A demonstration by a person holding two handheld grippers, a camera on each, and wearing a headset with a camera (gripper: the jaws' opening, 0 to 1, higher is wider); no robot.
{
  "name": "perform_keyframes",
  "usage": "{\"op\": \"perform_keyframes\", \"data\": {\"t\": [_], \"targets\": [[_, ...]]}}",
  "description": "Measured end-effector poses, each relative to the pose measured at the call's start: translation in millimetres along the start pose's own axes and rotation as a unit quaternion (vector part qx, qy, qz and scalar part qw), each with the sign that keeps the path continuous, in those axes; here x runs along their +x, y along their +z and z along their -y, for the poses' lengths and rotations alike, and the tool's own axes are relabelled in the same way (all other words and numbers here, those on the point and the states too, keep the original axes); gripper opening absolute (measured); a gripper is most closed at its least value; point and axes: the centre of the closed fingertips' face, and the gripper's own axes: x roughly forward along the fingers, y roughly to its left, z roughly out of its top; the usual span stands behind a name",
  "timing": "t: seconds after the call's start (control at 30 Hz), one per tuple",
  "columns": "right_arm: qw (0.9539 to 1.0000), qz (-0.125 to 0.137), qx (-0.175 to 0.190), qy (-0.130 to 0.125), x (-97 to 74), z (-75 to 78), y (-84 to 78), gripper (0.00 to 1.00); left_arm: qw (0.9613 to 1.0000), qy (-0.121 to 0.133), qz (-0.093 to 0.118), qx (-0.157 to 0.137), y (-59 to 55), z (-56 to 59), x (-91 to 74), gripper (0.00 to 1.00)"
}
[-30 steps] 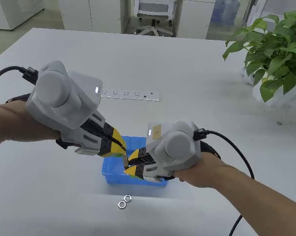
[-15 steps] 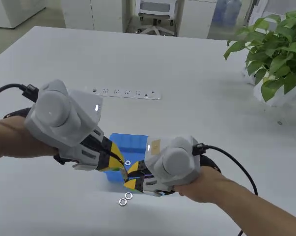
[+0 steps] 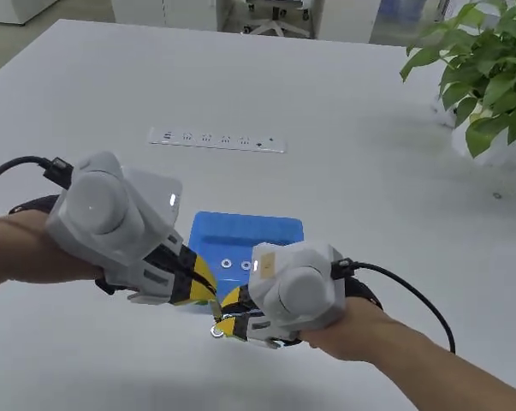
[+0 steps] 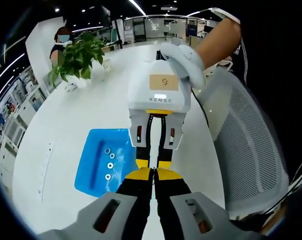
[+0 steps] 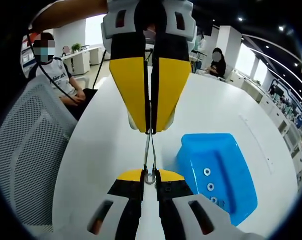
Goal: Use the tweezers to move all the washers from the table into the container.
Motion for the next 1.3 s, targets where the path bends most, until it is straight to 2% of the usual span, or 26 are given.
{"op": "perform_keyframes", "data": {"t": [0.5, 0.77, 1.3], "targets": [[0.9999, -0.003, 0.009, 0.010, 11.6, -3.7, -8.8, 0.11, 0.9999, -0.003, -0.003, -0.010, -8.9, 4.5, 8.1, 0.05], [0.9997, -0.002, 0.019, 0.015, 11.9, -3.4, -9.2, 0.10, 0.9998, -0.003, 0.001, -0.018, -7.8, 2.6, 7.8, 0.05], [0.9995, -0.003, 0.023, 0.020, 10.4, -6.1, -6.2, 0.09, 0.9998, -0.002, 0.004, -0.018, -5.5, 2.7, 5.9, 0.05]]}}
